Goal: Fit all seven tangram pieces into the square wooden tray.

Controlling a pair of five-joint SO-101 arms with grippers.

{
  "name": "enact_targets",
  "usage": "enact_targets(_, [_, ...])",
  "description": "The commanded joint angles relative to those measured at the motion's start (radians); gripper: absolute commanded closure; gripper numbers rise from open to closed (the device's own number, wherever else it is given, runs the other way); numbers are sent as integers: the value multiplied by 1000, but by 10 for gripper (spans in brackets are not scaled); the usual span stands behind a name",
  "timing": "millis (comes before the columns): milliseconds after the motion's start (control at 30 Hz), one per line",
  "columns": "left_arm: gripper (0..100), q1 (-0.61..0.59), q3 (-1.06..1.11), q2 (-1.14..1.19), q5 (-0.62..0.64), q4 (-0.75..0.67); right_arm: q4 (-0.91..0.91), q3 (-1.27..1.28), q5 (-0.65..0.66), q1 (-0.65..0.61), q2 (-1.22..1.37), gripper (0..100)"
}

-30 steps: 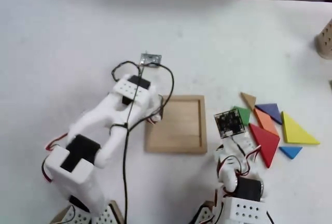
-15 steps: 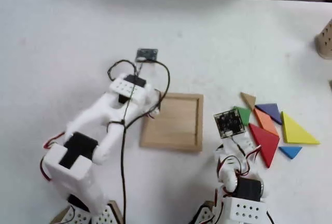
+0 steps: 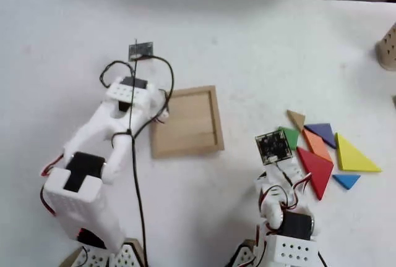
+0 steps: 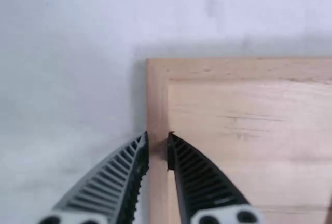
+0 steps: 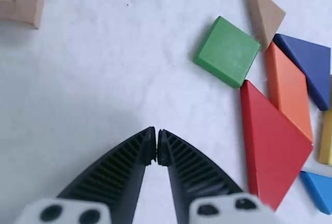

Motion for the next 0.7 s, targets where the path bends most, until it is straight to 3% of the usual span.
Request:
enact_targets(0, [972, -7, -61, -13, -57, 14, 2, 8, 15, 4, -13, 981])
enact_targets(333, [968, 62, -57, -56, -144, 54, 2, 8, 15, 4, -13, 981])
enact_targets(567, [712, 47, -51, -170, -137, 176, 2, 8, 15, 4, -13, 981])
enact_targets(667, [683, 44, -51, -208, -137, 230, 2, 8, 15, 4, -13, 981])
